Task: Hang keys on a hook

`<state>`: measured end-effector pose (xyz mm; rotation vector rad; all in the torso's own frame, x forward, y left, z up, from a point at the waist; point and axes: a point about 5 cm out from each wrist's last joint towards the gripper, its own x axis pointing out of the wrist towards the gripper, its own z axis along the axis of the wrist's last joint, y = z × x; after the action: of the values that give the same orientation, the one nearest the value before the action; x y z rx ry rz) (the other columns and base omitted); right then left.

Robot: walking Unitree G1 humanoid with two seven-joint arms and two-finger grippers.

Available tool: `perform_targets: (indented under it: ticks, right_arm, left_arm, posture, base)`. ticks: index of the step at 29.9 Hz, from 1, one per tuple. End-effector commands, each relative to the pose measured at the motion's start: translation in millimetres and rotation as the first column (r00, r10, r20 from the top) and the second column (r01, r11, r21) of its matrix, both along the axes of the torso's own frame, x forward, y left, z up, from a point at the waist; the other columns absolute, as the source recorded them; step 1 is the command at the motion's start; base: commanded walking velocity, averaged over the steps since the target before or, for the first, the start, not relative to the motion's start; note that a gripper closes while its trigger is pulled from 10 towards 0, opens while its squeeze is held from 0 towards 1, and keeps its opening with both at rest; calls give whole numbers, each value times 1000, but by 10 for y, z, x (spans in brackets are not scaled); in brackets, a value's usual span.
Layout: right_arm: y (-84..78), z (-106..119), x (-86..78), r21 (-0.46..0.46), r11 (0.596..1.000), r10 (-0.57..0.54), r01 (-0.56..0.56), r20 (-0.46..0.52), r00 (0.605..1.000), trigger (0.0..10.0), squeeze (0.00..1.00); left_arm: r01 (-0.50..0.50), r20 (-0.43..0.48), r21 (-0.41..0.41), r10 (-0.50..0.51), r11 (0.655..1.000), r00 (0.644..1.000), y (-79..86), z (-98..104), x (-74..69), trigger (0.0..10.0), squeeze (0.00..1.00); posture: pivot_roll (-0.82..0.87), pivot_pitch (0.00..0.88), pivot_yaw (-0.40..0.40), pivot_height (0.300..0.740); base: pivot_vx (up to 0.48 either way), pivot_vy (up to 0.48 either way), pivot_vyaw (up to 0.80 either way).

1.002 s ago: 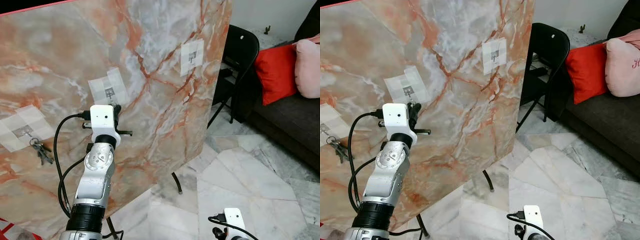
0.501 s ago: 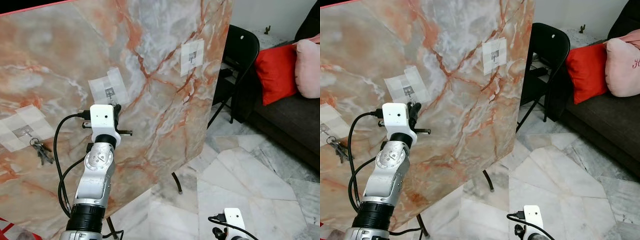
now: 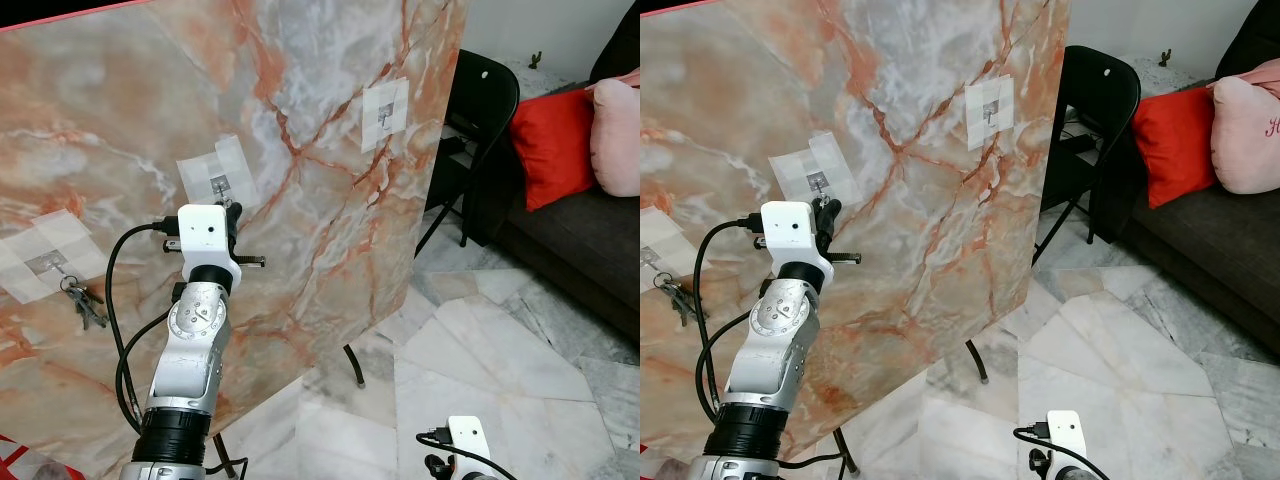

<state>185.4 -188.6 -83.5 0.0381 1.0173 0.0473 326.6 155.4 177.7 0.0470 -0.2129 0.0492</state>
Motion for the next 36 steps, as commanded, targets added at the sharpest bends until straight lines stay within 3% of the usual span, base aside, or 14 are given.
perform_targets:
  ticks: [1, 6, 18, 24, 36]
  right_arm:
    - [11, -8, -15, 0, 1000, 10, -10, -6, 1000, 10000, 0]
    - [11, -9, -15, 0, 1000, 10, -10, -7, 1000, 10000, 0]
    - [13, -8, -15, 1, 1000, 9, -9, -6, 1000, 10000, 0]
    - [17, -10, -17, 3, 1000, 8, -8, -6, 1000, 10000, 0]
    - [20, -8, -13, 3, 1000, 14, -14, -6, 1000, 10000, 0]
  left_arm:
    - [-4, -1, 5, 4, 1000, 1000, -16, 65, 17, 10000, 0]
    - [-6, -78, 58, 11, 998, 997, -26, 9, 35, 10000, 0]
    - [-8, -46, 66, 11, 998, 999, -46, 158, 43, 10000, 0]
    - [-30, -83, 72, 36, 997, 996, -27, 147, -123, 10000, 0]
    - [-20, -175, 80, 34, 997, 984, -25, 130, -280, 10000, 0]
  posture:
    - [26, 38, -8, 740]
    - [26, 38, -8, 740]
    - [25, 41, -5, 740]
    - [23, 40, 0, 740]
    - [33, 40, 1, 740]
  base:
    - [0, 0, 0]
    - [0, 0, 0]
    - [0, 0, 0]
    - [0, 0, 0]
    - [0, 0, 0]
